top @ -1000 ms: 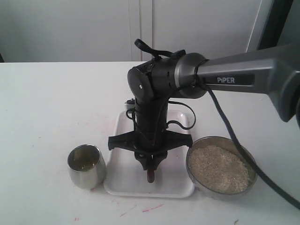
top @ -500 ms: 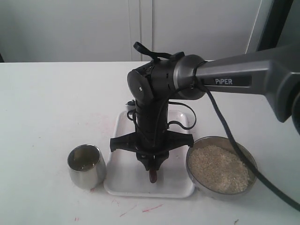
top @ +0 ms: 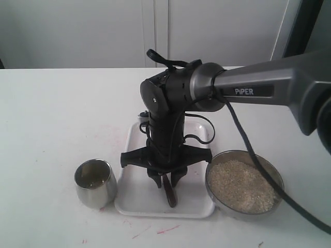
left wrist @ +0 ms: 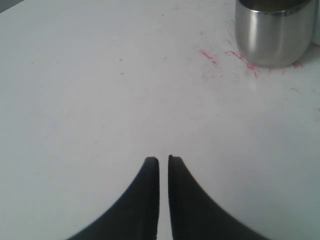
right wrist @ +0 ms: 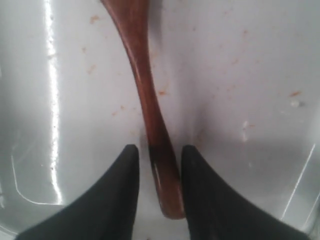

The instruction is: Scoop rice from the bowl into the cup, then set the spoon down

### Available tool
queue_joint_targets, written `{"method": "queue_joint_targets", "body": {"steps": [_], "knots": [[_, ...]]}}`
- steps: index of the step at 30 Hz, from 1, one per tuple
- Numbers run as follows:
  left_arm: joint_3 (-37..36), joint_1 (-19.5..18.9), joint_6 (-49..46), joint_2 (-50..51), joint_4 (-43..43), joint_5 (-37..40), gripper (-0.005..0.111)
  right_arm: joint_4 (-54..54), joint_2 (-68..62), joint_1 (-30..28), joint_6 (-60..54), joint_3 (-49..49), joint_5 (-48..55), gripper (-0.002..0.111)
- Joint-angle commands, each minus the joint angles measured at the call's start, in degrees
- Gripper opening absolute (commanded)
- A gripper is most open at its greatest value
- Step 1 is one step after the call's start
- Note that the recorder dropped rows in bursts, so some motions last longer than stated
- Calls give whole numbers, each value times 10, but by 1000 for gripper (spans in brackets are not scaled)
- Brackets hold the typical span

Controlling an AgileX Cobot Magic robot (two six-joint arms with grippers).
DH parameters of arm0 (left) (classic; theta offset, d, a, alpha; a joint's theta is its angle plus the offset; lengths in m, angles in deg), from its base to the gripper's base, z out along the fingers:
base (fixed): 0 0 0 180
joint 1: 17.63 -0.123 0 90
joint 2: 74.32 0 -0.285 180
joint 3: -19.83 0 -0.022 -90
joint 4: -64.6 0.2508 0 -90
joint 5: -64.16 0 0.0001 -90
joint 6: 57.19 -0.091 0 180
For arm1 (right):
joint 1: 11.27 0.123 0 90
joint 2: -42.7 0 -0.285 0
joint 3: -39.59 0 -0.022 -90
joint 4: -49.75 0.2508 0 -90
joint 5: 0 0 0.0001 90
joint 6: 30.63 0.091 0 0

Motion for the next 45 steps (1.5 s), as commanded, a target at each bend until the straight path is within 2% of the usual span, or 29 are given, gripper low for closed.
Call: {"method": "queue_joint_targets", "body": {"steps": [1,8,14,18,31,35,45], "knots": [[-5,4,3,0,-3,28,14,-6,14,-3,-14,5,-1,29],[-5,4,3,0,-3,28,14,-12,90,-3,-93,5,15,19],[-5,4,3,0,-3,28,14,-48,179,-2,-211,-2,123,0],[-5,4,3,0,-3,28,14,-40,266,1,-249,-55,123,0],[-5,4,3,0,-3,28,14,-2,653,63,-254,-240,123,0],[-5,4,3,0,-3,28,14,-1,751,63,-295,-275,123,0],[-5,4,3,0,-3,28,14,-12,922,63,-294,-290,112,0]]}}
